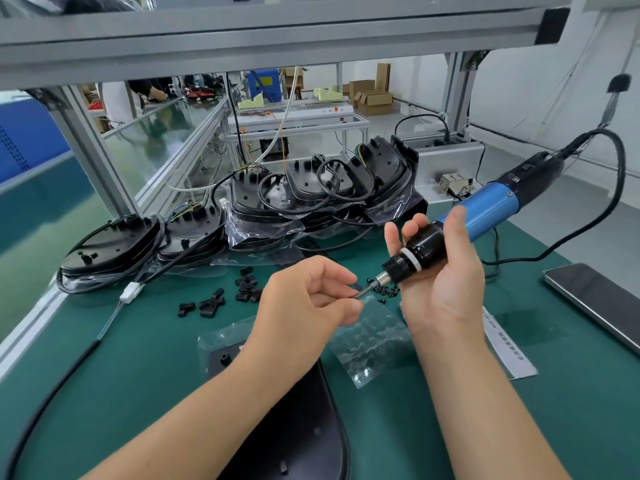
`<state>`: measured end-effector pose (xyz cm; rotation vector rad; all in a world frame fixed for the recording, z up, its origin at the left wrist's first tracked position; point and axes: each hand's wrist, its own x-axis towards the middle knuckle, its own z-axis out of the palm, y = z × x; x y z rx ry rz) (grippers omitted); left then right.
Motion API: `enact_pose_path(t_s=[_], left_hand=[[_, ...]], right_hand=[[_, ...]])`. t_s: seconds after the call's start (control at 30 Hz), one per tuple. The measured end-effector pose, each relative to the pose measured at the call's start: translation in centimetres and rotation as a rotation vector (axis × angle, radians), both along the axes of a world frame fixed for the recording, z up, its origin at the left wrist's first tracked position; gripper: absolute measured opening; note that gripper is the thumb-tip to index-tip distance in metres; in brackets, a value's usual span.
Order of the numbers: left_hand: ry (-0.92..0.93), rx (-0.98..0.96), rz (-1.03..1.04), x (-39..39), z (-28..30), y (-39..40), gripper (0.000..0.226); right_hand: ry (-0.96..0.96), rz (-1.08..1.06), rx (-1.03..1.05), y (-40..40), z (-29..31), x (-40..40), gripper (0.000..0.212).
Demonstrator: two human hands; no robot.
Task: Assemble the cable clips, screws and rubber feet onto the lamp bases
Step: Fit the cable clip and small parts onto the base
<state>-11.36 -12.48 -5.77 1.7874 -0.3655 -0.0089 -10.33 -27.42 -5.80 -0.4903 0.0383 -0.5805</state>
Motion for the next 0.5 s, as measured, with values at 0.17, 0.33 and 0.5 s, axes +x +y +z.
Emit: enact_pose_path(t_s=[0.17,0.33,0.5], left_hand=[[-0.020,0.270,-0.083,-0.2,1.2,0.8,0.044],[-0.079,0.469,-0.016,0.5,3.9,5.6,0.057],[0.003,0.668,-0.048,-0.6,2.3,11.0,0.010]], right_hand=[[-0.007,0.051,0.032,0.2,0.2,-0.2,0.026],[0.003,0.093,0.007,0.3,0.3,-0.4,0.029],[-0.010,0.150,-0.029,1.0,0.4,-0.7,0.025]])
